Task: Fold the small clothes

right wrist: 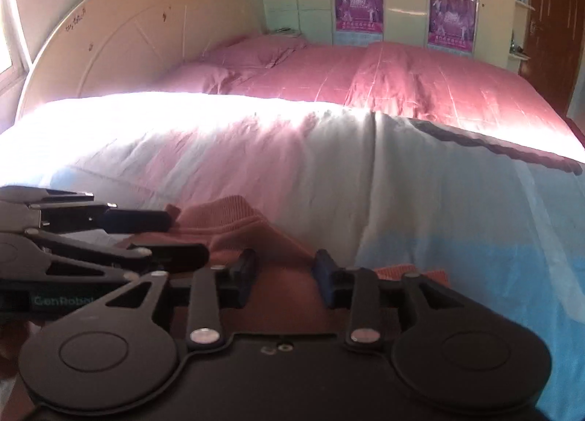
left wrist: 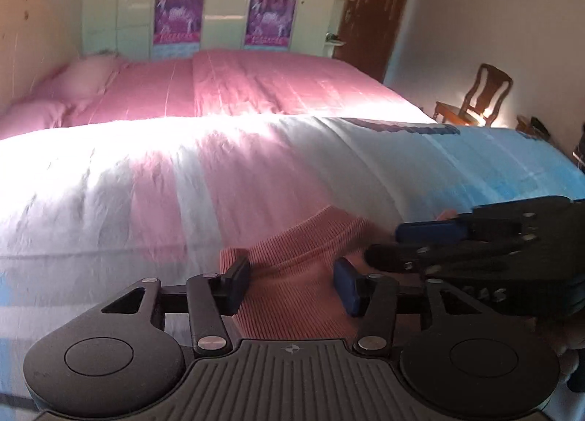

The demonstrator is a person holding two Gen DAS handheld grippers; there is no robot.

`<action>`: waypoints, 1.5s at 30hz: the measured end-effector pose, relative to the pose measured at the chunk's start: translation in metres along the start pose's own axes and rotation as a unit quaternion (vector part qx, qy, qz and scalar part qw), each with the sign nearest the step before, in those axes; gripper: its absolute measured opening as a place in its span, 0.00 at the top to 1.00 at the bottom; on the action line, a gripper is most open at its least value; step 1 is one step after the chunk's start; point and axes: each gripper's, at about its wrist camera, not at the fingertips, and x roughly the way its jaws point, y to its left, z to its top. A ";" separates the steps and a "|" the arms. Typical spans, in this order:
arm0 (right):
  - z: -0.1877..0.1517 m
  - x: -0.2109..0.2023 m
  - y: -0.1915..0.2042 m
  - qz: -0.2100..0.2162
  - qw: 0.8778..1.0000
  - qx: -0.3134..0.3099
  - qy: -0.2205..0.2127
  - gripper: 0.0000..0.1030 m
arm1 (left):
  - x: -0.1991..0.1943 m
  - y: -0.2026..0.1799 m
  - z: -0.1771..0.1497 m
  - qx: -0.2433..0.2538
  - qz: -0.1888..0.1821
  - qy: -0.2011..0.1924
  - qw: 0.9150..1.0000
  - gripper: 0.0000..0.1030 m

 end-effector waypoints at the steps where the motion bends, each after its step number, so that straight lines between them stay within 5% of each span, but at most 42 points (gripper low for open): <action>1: 0.002 -0.006 -0.001 -0.002 1.000 0.004 0.003 0.67 | -0.009 -0.002 -0.001 -0.006 0.001 -0.008 1.000 0.51; 5: -0.005 -0.049 0.001 -0.010 0.999 -0.002 -0.032 0.66 | -0.056 -0.017 -0.017 -0.005 0.004 -0.038 0.999 0.50; 10: -0.041 -0.061 0.008 -0.004 1.000 -0.030 0.006 0.67 | -0.057 -0.035 -0.049 0.023 0.031 -0.025 0.999 0.36; 14: -0.050 -0.082 -0.018 -0.003 0.999 0.034 0.001 0.66 | -0.090 -0.028 -0.051 0.005 0.033 -0.033 0.999 0.35; 21: -0.116 -0.134 -0.004 -0.005 1.000 -0.016 0.002 0.65 | -0.144 -0.058 -0.104 0.020 0.093 -0.031 0.995 0.35; 26: -0.138 -0.185 -0.006 0.001 0.999 0.030 -0.038 0.64 | -0.171 -0.068 -0.123 0.000 0.100 -0.023 0.995 0.35; 33: -0.169 -0.174 0.006 -0.026 0.999 -0.031 0.001 0.69 | -0.174 -0.073 -0.166 -0.012 0.114 0.012 0.993 0.35; 45: -0.181 -0.187 0.006 -0.030 0.997 -0.069 0.008 0.68 | -0.183 -0.072 -0.176 -0.025 0.128 0.016 0.991 0.27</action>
